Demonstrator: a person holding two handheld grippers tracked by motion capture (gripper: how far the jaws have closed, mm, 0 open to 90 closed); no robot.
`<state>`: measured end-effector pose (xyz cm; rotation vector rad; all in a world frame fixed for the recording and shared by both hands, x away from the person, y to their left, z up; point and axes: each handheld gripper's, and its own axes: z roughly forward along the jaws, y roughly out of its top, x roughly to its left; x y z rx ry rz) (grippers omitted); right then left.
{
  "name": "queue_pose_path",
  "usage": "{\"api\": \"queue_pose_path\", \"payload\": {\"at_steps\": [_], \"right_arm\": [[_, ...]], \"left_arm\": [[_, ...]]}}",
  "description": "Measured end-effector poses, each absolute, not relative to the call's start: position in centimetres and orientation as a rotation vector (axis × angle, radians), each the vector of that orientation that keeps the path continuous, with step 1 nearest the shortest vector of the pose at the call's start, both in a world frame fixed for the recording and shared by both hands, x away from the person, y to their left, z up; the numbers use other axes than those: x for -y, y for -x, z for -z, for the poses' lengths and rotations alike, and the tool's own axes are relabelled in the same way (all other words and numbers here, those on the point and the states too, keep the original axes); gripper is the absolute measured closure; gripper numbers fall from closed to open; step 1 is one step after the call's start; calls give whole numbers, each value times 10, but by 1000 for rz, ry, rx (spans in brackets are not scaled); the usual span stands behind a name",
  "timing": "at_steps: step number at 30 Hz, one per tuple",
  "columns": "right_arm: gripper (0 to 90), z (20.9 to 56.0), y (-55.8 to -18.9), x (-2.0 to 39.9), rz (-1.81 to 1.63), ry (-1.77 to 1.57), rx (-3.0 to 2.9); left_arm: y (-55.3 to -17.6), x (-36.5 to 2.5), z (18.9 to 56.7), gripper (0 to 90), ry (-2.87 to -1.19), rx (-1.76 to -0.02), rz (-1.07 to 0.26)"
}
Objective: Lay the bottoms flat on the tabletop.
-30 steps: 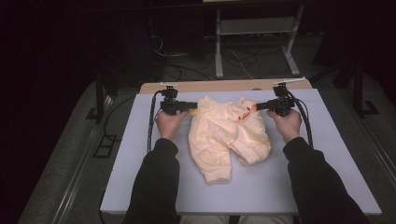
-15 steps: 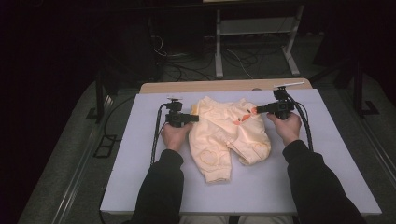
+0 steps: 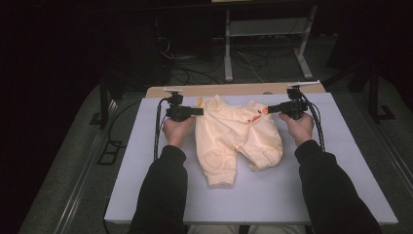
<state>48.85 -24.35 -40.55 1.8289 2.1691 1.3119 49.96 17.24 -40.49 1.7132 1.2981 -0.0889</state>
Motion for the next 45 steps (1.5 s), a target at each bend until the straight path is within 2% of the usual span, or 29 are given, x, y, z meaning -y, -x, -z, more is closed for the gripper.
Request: {"api": "queue_pose_path", "payload": {"at_steps": [7,13,15,16,18,19,20,21,22,23,24,25,30,31,34,37,45], "right_arm": [[843,376,-506,240,-1331,-1786,-2121],[843,371,-514,238,-1289,-1789,-2087],[839,374,-515,237,-1266,-1808,-2073],[823,378,-516,236,-1247,-1820,-2071],[746,384,-516,233,-1171,-1834,-2091],[651,386,-513,231,-1135,-1790,-2116],[651,386,-513,231,-1135,-1790,-2116],[582,388,-508,232,-1136,-1750,-2107],[582,388,-508,232,-1136,-1750,-2107],[488,390,-503,236,-1183,-1743,-2132],[488,390,-503,236,-1183,-1743,-2132],[452,391,-501,238,-1193,-1731,-2140],[180,389,-493,242,-1191,-1693,-2182],[149,388,-491,243,-1195,-1688,-2184],[125,386,-484,246,-1224,-1663,-2189],[34,386,-477,249,-1219,-1654,-2200],[8,386,-456,252,-1273,-1595,-2230]], "left_arm": [[-512,-177,391,846,-1669,-1310,100],[-516,-175,399,834,-1663,-1322,88],[-517,-174,404,774,-1695,-1364,71],[-516,-175,407,693,-1695,-1386,63],[-512,-180,413,641,-1656,-1409,50],[-508,-184,416,547,-1654,-1416,23],[-508,-184,416,503,-1654,-1416,23],[-503,-187,418,460,-1655,-1416,-1],[-503,-187,418,427,-1655,-1416,-1],[-500,-189,418,395,-1651,-1403,2],[-498,-190,418,395,-1645,-1395,2],[-496,-190,417,373,-1637,-1378,0],[-484,-185,410,243,-1641,-1297,-40],[-481,-183,408,203,-1639,-1287,-55],[-475,-180,406,102,-1644,-1256,-80],[-470,-177,405,0,-1669,-1248,-80],[-452,-177,402,0,-1681,-1213,-100]]}}
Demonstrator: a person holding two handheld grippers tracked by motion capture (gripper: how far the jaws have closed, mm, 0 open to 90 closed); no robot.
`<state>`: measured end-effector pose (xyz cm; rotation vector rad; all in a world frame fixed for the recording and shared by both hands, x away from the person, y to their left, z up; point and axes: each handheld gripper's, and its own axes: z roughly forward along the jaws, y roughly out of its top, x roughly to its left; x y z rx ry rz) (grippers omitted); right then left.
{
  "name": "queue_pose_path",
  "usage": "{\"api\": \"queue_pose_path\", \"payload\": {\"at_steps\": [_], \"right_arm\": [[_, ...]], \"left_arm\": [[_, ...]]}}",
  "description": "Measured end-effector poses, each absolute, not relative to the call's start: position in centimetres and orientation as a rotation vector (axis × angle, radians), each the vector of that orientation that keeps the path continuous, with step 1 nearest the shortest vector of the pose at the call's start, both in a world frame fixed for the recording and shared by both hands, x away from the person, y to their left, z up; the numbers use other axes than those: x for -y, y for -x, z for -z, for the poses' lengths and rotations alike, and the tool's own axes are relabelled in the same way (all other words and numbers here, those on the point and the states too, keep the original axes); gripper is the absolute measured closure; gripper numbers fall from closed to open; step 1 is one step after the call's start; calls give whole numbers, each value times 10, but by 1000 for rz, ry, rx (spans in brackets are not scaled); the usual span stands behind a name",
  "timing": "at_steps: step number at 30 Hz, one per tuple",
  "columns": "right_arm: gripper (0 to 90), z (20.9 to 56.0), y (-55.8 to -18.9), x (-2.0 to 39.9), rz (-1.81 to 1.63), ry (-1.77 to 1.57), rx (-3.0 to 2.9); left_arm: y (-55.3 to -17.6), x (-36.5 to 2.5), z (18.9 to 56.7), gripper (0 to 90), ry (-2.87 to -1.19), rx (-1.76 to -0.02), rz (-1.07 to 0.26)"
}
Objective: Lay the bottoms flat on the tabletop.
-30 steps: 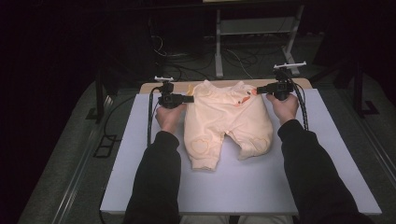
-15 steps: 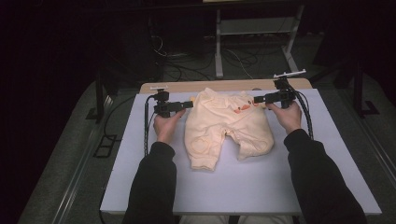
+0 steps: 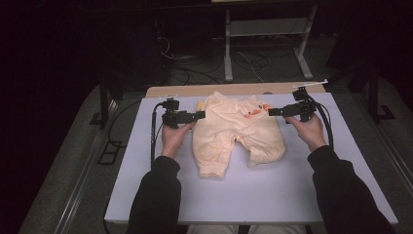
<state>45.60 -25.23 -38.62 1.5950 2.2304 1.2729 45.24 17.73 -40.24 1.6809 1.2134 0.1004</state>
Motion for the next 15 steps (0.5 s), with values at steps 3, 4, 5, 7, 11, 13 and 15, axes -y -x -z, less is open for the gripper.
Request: {"api": "queue_pose_path", "payload": {"at_steps": [3,4,5,7,11,13,15], "right_arm": [[4,383,-448,251,-1280,-1572,-2245],[2,382,-445,250,-1287,-1562,-2251],[0,381,-444,249,-1292,-1551,-2254],[0,380,-438,248,-1305,-1538,-2265],[0,380,-427,245,-1319,-1515,-2284],[0,381,-423,243,-1326,-1503,-2293],[0,383,-419,242,-1327,-1500,-2301]], "left_arm": [[-447,-179,400,0,-1678,-1202,-103],[-445,-179,399,0,-1677,-1201,-102],[-443,-180,398,0,-1679,-1197,-104],[-439,-180,396,0,-1677,-1187,-108],[-431,-179,391,0,-1691,-1161,-117],[-428,-179,389,0,-1687,-1152,-119],[-425,-179,389,0,-1684,-1152,-119]]}}
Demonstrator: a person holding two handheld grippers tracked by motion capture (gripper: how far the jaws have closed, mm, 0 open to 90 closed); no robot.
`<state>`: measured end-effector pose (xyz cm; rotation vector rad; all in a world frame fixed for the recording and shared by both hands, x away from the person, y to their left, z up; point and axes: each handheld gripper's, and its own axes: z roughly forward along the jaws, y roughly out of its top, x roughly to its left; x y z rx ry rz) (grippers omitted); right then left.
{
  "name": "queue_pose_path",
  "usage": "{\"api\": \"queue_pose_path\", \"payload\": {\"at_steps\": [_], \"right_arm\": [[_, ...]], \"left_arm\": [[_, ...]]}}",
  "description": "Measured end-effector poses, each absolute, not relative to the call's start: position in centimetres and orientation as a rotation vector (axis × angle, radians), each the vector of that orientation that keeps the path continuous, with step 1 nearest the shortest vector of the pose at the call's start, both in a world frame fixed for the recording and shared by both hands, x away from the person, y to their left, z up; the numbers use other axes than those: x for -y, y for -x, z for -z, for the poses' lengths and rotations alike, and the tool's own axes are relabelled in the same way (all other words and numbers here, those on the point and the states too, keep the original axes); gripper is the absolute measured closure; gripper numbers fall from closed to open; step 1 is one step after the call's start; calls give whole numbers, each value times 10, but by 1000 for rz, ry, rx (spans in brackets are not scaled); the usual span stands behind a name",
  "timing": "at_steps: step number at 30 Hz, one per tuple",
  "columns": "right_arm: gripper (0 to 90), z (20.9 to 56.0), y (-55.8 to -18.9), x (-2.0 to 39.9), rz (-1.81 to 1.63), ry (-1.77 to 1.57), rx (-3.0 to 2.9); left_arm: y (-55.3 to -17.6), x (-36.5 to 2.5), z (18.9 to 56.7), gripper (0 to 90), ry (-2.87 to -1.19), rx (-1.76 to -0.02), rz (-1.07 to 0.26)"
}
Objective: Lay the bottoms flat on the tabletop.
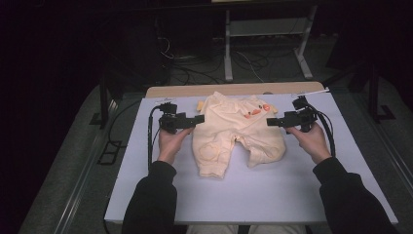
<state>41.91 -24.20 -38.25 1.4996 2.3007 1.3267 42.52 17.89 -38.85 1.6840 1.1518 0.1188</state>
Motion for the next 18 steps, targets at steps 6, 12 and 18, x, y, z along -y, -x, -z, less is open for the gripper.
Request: {"api": "queue_pose_path", "payload": {"at_steps": [6,12,18], "right_arm": [[0,386,-409,238,-1315,-1486,-2321],[0,392,-397,239,-1338,-1479,-2339],[0,400,-385,244,-1340,-1482,-2352]], "left_arm": [[-416,-178,392,0,-1714,-1139,-125],[-406,-178,397,0,-1714,-1121,-100],[-394,-173,404,0,-1736,-1097,-90]]}}
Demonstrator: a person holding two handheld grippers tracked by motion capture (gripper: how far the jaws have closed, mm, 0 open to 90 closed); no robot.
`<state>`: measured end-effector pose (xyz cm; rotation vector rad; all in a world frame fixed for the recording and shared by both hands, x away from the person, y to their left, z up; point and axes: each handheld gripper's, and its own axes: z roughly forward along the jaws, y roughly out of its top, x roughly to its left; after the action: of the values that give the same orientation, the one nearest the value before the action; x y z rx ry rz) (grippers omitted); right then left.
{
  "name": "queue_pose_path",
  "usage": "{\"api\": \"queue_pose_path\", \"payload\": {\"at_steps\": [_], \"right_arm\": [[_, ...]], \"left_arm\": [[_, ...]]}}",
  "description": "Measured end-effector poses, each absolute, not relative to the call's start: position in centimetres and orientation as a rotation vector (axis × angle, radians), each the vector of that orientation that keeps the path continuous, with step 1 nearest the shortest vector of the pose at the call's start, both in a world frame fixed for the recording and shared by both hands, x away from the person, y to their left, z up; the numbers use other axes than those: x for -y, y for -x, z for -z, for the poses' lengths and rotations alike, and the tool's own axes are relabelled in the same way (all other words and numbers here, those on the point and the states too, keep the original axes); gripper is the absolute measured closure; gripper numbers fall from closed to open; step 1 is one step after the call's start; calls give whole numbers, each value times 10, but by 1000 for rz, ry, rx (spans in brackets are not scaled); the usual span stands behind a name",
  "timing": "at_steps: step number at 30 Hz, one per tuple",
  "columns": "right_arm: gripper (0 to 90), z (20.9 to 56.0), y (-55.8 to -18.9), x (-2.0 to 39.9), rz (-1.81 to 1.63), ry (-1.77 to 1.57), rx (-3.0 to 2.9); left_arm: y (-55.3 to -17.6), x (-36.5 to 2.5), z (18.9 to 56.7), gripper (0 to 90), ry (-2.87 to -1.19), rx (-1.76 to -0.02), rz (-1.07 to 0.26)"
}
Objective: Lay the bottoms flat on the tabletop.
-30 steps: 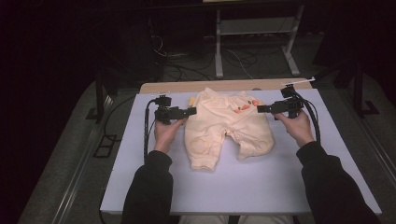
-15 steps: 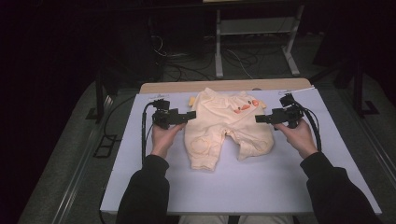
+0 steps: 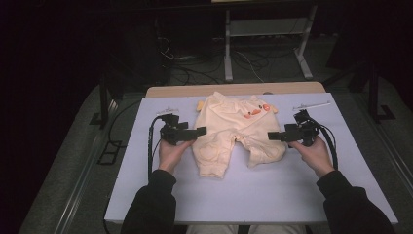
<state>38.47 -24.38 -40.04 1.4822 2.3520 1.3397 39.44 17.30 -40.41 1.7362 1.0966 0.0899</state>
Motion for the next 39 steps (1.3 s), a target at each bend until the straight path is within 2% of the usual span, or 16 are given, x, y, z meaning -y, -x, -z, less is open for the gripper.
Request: {"api": "queue_pose_path", "payload": {"at_steps": [20,29,34,39], "right_arm": [[0,419,-357,246,-1314,-1470,-2396],[0,423,-349,244,-1311,-1465,-2406],[0,425,-345,244,-1291,-1461,-2412],[0,424,-341,242,-1303,-1460,-2409]], "left_arm": [[-359,-143,419,1,-1841,-960,19],[-346,-127,425,65,-1899,-923,41],[-339,-123,429,130,-1918,-918,58],[-335,-115,436,137,-1981,-929,65]]}}
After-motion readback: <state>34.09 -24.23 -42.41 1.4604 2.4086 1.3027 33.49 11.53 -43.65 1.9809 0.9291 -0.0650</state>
